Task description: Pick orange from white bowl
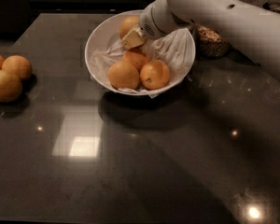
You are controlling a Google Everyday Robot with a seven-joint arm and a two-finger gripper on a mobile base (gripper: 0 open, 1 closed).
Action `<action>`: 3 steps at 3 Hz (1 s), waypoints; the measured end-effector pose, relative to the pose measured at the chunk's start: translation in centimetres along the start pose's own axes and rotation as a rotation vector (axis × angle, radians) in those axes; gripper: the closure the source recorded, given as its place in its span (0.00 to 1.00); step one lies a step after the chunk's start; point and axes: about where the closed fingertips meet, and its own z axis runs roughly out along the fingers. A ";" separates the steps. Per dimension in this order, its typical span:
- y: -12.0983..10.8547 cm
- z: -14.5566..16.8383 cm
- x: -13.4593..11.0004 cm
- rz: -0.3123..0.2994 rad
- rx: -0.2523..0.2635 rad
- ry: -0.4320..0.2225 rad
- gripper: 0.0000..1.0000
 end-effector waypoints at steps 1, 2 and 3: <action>0.0 -3.1 -1.1 -0.018 -0.019 -0.099 1.00; -0.1 -6.3 -1.7 -0.039 -0.081 -0.194 1.00; -0.4 -8.9 -1.5 -0.093 -0.172 -0.256 1.00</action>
Offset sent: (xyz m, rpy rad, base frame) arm -0.0679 -0.0452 0.0815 0.1859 -0.1450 0.2857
